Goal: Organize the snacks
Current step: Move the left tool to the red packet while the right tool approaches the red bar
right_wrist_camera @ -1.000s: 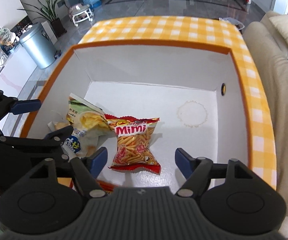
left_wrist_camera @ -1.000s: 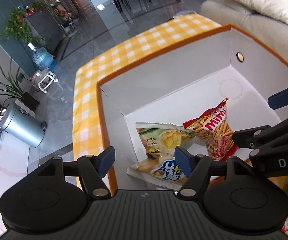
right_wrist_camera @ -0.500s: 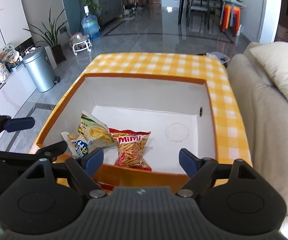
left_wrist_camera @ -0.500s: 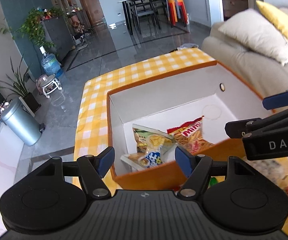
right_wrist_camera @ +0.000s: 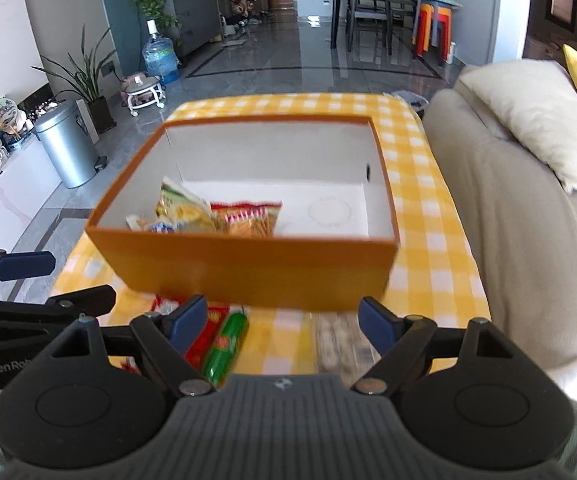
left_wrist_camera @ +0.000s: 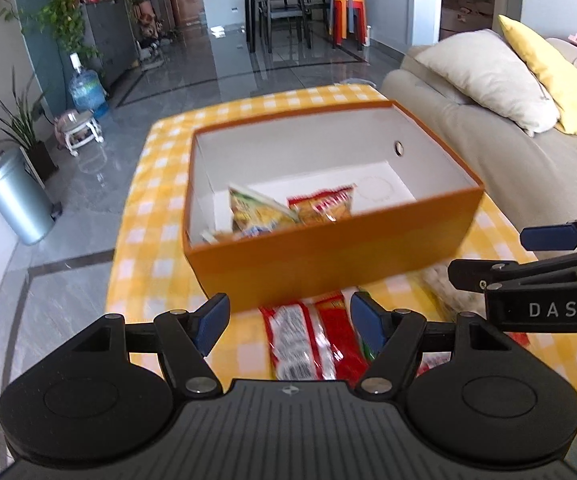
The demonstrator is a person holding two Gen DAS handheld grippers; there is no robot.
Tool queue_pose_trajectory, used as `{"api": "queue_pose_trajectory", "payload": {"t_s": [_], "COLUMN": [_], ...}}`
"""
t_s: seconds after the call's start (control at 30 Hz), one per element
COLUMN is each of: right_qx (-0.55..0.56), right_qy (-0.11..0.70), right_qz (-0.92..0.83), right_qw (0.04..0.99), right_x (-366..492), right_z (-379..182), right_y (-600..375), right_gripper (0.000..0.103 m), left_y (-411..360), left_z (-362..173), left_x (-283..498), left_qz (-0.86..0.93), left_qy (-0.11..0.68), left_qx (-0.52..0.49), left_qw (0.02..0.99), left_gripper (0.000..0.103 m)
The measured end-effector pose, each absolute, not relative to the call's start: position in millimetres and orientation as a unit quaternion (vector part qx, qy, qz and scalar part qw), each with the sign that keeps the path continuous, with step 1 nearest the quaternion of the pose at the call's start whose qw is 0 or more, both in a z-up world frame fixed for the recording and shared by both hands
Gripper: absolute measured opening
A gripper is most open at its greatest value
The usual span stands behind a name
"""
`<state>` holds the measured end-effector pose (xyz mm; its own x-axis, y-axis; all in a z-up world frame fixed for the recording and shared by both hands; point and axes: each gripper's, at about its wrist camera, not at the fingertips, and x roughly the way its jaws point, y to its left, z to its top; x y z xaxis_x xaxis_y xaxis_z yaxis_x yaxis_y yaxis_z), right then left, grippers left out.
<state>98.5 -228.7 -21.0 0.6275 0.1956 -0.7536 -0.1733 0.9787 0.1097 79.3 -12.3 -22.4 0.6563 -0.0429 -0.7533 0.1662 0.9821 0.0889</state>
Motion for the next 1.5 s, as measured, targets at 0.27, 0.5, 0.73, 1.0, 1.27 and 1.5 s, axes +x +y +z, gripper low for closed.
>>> {"api": "queue_pose_trajectory", "payload": {"t_s": [0.27, 0.5, 0.73, 1.0, 1.27, 1.5], "right_qx": [0.025, 0.045, 0.049, 0.063, 0.093, 0.088], "right_qy": [0.447, 0.489, 0.494, 0.516, 0.531, 0.539], "right_qz": [0.086, 0.078, 0.079, 0.075, 0.075, 0.079], "right_qw": [0.89, 0.867, 0.864, 0.851, 0.839, 0.834], "right_x": [64.3, 46.7, 46.1, 57.2, 69.7, 87.0], "right_z": [-38.3, -57.3, -64.9, -80.0, -89.3, -95.8], "right_y": [-240.9, -250.0, -250.5, -254.8, -257.5, -247.1], "right_gripper": [0.08, 0.08, 0.08, 0.08, 0.079, 0.058], "left_y": [-20.0, -22.5, -25.1, -27.0, -18.2, -15.7], "left_z": [-38.4, -52.7, -64.3, -73.3, -78.5, -89.4], "left_x": [55.0, 51.6, 54.4, 64.0, 80.5, 103.3], "left_qz": [-0.082, -0.091, -0.093, -0.095, -0.082, -0.068], "left_qy": [0.442, 0.468, 0.476, 0.491, 0.499, 0.514], "left_qx": [0.065, 0.045, 0.034, 0.033, 0.012, 0.002], "left_qw": [0.891, 0.878, 0.874, 0.865, 0.862, 0.855], "left_gripper": [0.081, 0.08, 0.079, 0.079, 0.079, 0.084]}}
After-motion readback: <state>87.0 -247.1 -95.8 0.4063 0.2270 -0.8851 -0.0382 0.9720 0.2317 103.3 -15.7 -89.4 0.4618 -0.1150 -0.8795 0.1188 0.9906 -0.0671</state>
